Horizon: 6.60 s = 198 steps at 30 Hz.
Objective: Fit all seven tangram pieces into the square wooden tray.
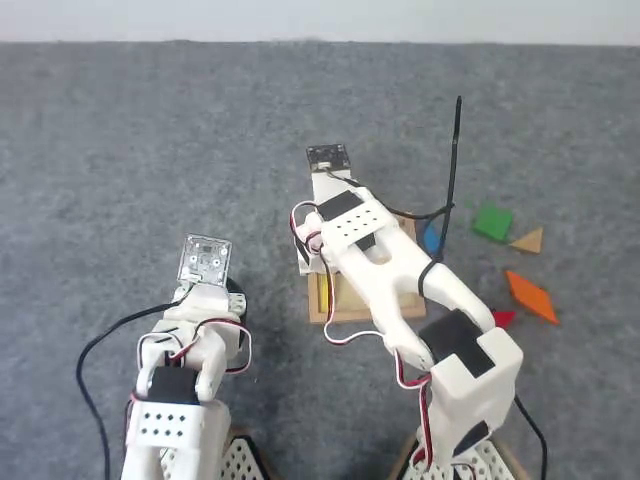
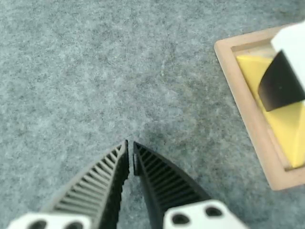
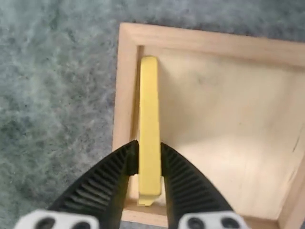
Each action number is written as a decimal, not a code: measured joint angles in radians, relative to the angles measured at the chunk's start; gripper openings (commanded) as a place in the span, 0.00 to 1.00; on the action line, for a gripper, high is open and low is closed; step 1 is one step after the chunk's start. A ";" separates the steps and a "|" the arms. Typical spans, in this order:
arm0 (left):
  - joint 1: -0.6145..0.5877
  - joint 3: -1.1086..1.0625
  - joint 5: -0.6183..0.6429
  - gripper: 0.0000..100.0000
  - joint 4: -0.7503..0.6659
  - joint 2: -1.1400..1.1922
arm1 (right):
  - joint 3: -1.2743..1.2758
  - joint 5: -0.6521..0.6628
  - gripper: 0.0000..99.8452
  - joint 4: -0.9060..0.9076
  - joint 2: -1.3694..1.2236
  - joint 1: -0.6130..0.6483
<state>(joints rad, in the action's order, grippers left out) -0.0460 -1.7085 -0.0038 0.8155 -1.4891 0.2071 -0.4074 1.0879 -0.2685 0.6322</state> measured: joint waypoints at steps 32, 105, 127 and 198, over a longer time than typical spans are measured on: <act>0.000 0.000 0.000 0.01 0.000 0.000 | 0.109 0.160 0.22 -0.009 0.061 0.080; 0.000 0.000 0.000 0.01 0.000 0.000 | 0.341 1.105 0.29 0.247 0.497 -0.845; 0.000 0.000 0.000 0.01 0.000 0.000 | 0.832 0.730 0.35 0.150 0.799 -0.598; 0.002 0.000 0.000 0.01 0.000 0.000 | 0.255 -0.048 0.27 0.077 0.183 -0.977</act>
<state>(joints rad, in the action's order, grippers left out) -0.0445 -1.7085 -0.0038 0.8155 -1.4891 0.4618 -0.4549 1.1646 -0.0859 -0.3452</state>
